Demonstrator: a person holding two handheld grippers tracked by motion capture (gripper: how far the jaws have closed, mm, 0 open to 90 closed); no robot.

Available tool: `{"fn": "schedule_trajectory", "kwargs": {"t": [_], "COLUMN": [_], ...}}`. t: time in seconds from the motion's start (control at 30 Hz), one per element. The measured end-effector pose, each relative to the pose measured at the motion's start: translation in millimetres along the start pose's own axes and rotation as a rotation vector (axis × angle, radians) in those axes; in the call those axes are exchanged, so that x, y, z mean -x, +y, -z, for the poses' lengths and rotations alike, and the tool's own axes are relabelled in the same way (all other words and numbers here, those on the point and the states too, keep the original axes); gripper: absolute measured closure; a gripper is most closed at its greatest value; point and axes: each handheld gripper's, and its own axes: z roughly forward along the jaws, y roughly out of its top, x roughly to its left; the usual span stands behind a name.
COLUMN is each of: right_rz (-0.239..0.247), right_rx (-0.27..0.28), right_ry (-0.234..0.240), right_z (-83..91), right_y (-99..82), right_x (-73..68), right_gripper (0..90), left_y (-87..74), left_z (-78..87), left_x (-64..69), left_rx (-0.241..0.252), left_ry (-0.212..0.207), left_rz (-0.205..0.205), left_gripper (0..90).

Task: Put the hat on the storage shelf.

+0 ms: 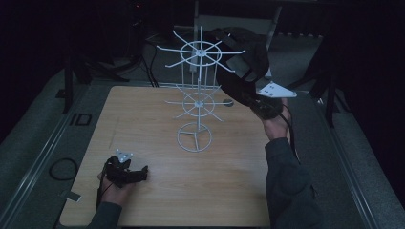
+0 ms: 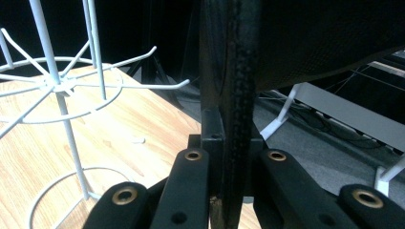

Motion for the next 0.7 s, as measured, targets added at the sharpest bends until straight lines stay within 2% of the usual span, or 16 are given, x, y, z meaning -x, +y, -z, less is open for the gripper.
{"fn": "schedule_trajectory", "kwargs": {"t": [0.4, 0.7], "right_rz": [0.038, 0.037], "right_rx": [-0.029, -0.043], "right_ry": [0.004, 0.014], "right_z": [-4.1, -5.1], "right_y": [-2.4, -6.5], "right_x": [-3.9, -3.3], "right_gripper": [86.4, 86.0], "left_y": [0.0, 0.0], "left_z": [0.0, -0.1], "left_x": [0.0, 0.1], "left_rx": [0.000, 0.001], "left_ry": [0.000, 0.000], "left_rz": [0.000, 0.001], "left_gripper": [1.5, 1.5]}}
